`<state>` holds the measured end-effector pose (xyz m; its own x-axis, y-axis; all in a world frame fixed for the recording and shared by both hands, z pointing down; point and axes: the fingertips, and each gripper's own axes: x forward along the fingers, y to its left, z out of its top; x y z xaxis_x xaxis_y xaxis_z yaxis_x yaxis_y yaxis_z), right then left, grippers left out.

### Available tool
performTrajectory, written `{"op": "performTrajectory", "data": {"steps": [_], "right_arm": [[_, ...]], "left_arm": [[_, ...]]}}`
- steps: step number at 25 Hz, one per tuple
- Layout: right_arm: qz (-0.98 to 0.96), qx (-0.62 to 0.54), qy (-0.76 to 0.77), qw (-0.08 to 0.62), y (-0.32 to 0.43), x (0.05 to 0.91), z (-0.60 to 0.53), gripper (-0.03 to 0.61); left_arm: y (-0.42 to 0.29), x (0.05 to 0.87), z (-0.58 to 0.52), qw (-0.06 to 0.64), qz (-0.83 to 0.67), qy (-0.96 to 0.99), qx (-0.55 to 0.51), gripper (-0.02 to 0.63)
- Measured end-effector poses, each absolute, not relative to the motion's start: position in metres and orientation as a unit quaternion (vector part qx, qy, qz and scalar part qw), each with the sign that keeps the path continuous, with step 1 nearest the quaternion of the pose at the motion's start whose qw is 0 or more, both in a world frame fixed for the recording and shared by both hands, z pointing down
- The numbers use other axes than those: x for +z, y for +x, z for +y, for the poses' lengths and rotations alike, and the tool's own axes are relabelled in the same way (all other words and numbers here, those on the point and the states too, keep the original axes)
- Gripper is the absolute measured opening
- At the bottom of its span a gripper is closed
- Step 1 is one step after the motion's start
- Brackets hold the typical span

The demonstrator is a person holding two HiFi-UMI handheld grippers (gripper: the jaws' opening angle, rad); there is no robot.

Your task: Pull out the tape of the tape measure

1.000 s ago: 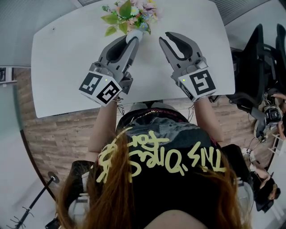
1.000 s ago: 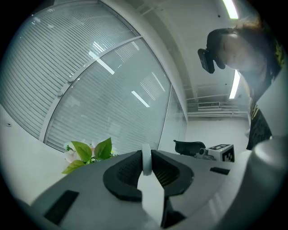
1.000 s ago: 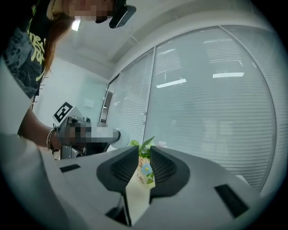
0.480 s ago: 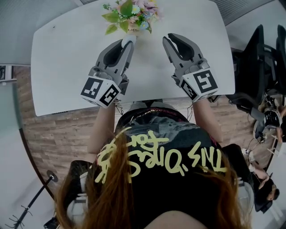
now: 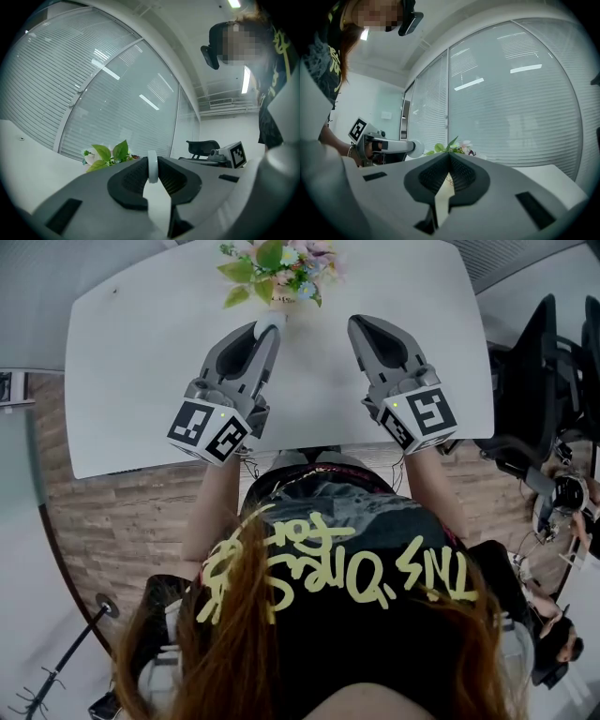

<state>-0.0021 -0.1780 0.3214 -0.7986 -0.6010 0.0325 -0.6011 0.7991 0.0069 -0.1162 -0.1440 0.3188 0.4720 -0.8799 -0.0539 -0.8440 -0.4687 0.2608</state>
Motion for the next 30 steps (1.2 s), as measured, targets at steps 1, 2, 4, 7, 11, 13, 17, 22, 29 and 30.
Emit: {"op": "performTrajectory", "data": {"steps": [1, 2, 4, 7, 11, 13, 17, 22, 29, 30], "right_arm": [[-0.948, 0.000, 0.317, 0.016, -0.0019, 0.3210, -0.1778, 0.003], [-0.948, -0.001, 0.318, 0.016, -0.0018, 0.3208, -0.1778, 0.003], [-0.948, -0.002, 0.318, 0.016, -0.0015, 0.3219, -0.1778, 0.003], [-0.948, -0.004, 0.317, 0.019, -0.0020, 0.3233, -0.1780, 0.003], [-0.948, -0.005, 0.319, 0.016, -0.0029, 0.3212, -0.1785, 0.003], [-0.948, -0.007, 0.318, 0.016, -0.0038, 0.3208, -0.1787, 0.003], [-0.948, -0.013, 0.318, 0.015, -0.0047, 0.3178, -0.1782, 0.003], [-0.948, -0.020, 0.316, 0.015, -0.0062, 0.3168, -0.1776, 0.003], [-0.947, -0.022, 0.319, 0.017, -0.0051, 0.3157, -0.1801, 0.003], [-0.947, -0.022, 0.319, 0.017, -0.0048, 0.3158, -0.1807, 0.003]], "left_arm": [[-0.1161, 0.3184, -0.1436, 0.099, -0.505, 0.852, -0.091, 0.061], [-0.1159, 0.3183, -0.1433, 0.099, -0.505, 0.853, -0.091, 0.061], [-0.1154, 0.3191, -0.1432, 0.101, -0.503, 0.853, -0.091, 0.061], [-0.1159, 0.3204, -0.1430, 0.106, -0.502, 0.853, -0.094, 0.060], [-0.1162, 0.3196, -0.1427, 0.107, -0.502, 0.853, -0.096, 0.061], [-0.1165, 0.3189, -0.1432, 0.106, -0.502, 0.853, -0.097, 0.061], [-0.1167, 0.3175, -0.1438, 0.108, -0.502, 0.853, -0.099, 0.061], [-0.1173, 0.3178, -0.1451, 0.111, -0.501, 0.852, -0.103, 0.061], [-0.1162, 0.3171, -0.1481, 0.111, -0.499, 0.853, -0.103, 0.061], [-0.1159, 0.3174, -0.1487, 0.111, -0.499, 0.853, -0.102, 0.061]]}}
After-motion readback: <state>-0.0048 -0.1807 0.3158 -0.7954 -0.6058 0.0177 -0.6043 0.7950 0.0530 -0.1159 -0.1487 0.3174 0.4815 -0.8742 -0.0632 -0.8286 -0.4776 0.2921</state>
